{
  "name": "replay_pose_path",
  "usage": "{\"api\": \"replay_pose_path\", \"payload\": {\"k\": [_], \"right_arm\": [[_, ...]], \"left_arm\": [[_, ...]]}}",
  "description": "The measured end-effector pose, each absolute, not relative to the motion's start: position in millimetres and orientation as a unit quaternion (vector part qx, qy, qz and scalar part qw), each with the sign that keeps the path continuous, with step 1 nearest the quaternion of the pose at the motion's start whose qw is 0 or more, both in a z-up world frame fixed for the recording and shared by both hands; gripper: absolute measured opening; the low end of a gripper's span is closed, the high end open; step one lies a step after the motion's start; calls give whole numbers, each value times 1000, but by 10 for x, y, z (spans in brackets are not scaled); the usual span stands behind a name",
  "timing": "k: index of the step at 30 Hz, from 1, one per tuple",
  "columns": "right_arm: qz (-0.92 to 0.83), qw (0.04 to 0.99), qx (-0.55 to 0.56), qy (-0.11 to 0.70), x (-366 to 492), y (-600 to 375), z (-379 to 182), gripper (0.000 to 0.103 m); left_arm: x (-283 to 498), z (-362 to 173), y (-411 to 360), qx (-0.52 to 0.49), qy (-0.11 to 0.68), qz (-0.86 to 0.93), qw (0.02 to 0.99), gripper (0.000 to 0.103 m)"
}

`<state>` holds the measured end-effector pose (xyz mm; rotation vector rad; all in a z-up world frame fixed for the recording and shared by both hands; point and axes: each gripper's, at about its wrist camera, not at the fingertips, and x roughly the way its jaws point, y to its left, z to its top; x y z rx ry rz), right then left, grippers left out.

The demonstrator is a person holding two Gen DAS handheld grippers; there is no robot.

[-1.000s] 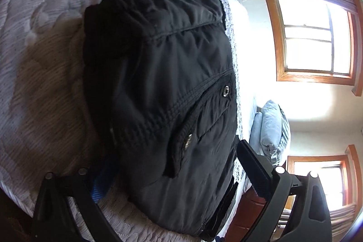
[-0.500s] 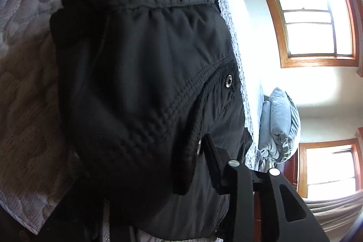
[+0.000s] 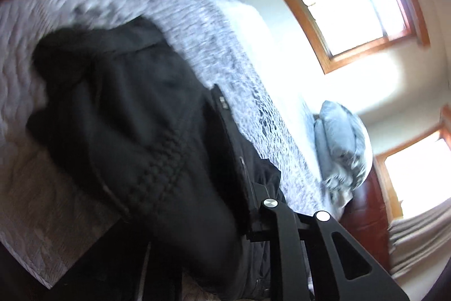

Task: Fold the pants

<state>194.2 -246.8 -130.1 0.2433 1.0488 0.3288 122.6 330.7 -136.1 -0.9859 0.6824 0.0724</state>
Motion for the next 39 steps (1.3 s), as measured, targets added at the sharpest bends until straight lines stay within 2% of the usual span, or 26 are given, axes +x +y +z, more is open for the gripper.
{"api": "replay_pose_path", "payload": {"k": [7,15,21,25,26,28,35,39], "right_arm": [[153,848,128,492,1917,-2545,-1297,60],[151,849,140,487,1908,-2620,-1314,60],[147,849,146,486,1897,-2688,-1331,60],[143,848,156,485,1897,-2737,-1332,60],[142,848,158,485,1900,-2746,-1333,60],[142,849,161,483,1903,-2759,-1336,60],[142,850,163,481,1884,-2781,-1314,60],[143,849,170,479,1883,-2812,-1297,62]], "left_arm": [[1411,-802,2623,-340,324,-4,883,22],[1445,-482,1638,-190,348,-40,917,28],[1513,-574,1005,-91,371,-42,923,34],[1516,-679,571,-38,389,-65,918,51],[1518,-712,470,-23,392,-68,917,52],[1531,-807,249,8,400,-88,912,53],[1776,-1212,-64,5,450,-116,886,48],[1782,-1262,-170,18,451,-113,885,48]]}}
